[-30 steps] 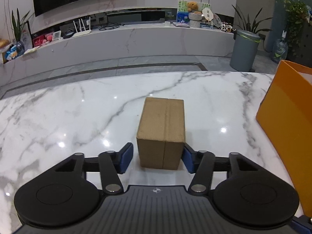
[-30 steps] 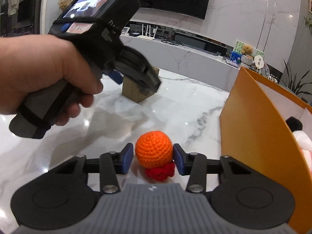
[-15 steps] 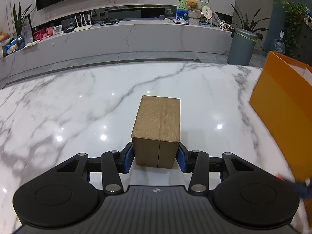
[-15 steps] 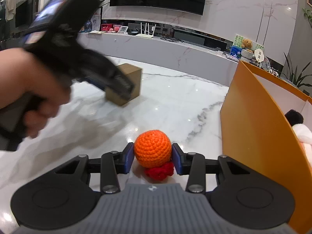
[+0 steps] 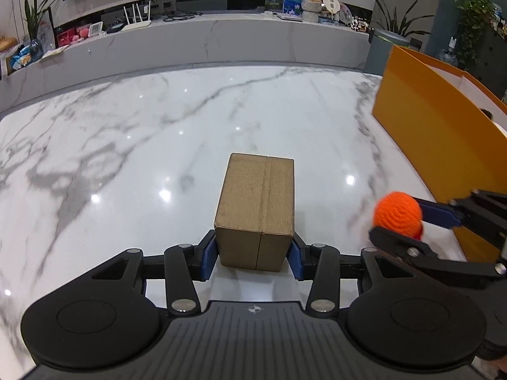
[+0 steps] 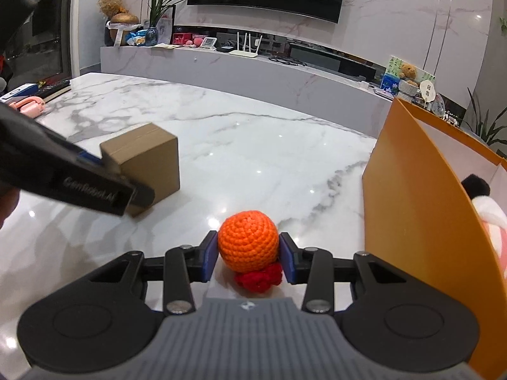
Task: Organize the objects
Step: 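Carry the cardboard box with the left gripper while the right gripper carries the orange ball to the box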
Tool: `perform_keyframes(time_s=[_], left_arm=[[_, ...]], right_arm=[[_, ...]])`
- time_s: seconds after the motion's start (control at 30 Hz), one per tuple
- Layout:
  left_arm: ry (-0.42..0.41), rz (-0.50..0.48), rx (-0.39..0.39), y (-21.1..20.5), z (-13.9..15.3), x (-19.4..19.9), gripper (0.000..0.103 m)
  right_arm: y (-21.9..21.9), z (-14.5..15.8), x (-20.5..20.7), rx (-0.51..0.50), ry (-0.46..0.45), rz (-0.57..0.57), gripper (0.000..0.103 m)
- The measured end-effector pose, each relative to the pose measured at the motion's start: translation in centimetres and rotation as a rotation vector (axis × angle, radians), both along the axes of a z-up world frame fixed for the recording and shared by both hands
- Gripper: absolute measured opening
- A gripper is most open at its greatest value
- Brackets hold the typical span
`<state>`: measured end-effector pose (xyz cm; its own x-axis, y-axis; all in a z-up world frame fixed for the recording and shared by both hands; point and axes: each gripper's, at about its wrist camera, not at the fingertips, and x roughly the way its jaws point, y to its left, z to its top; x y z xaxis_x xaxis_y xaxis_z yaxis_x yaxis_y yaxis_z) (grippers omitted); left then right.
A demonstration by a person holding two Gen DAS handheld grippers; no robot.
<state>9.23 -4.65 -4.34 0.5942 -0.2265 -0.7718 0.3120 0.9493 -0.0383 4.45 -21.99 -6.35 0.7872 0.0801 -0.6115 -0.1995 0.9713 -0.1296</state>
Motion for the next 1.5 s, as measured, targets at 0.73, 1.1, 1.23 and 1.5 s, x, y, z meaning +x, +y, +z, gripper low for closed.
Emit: perform_keyframes(time_s=[0.73,1.1,1.23,1.5], left_arm=[[0.016,-0.033,-0.019,-0.8,2.4,-5.4,0.05],[-0.045,-0.068,-0.015,-1.8,5.5,-5.4,0.05],[-0.072,-0.073,-0.042,-2.3,6.7,-5.1,0.05],[-0.131,-0.11,-0.092,-4.7,9.6,-5.0,0.05]], right_arm=[[-0.1,2.3,-5.2,0.024,-0.057,0.068,0.042],[-1.1,5.3,-4.9,0.065,-0.096,0.046,0.042],[-1.6,6.6,-5.2,0.047,-0.119,0.054,0.042],[-3.4,9.3,-5.6,0.011,-0.167,0.036,0.042]])
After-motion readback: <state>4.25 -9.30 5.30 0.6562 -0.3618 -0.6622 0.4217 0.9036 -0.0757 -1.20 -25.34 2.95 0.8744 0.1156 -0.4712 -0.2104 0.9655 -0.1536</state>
